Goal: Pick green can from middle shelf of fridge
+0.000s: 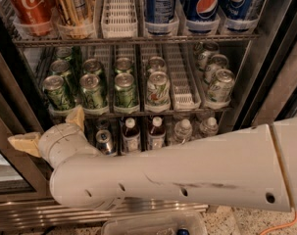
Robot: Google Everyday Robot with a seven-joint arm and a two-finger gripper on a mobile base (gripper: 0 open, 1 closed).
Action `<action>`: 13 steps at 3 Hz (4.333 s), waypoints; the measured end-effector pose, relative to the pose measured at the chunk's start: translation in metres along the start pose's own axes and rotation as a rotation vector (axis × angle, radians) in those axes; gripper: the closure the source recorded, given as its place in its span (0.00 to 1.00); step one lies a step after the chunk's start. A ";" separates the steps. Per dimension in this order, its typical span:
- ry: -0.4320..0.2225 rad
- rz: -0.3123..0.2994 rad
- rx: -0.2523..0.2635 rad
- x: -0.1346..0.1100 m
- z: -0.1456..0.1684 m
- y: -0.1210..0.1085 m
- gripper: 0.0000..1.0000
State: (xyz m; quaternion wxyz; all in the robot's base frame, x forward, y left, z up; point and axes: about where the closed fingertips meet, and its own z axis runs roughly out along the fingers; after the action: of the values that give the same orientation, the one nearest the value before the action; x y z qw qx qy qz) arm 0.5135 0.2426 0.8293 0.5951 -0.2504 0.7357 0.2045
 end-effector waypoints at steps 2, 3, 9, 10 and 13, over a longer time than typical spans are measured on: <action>-0.005 0.026 -0.012 0.003 -0.004 0.005 0.12; -0.013 0.040 -0.014 0.002 -0.001 0.009 0.15; -0.022 0.059 0.136 0.007 0.026 -0.020 0.47; -0.055 0.047 0.175 -0.002 0.035 -0.035 0.47; -0.046 0.044 0.201 0.008 0.051 -0.045 0.44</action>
Offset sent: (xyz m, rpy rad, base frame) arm -0.0086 0.0016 -0.0091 0.0410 0.0342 0.0042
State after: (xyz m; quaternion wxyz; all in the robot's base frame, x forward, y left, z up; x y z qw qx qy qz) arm 0.5791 0.2364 0.8108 0.6295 -0.1686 0.7439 0.1482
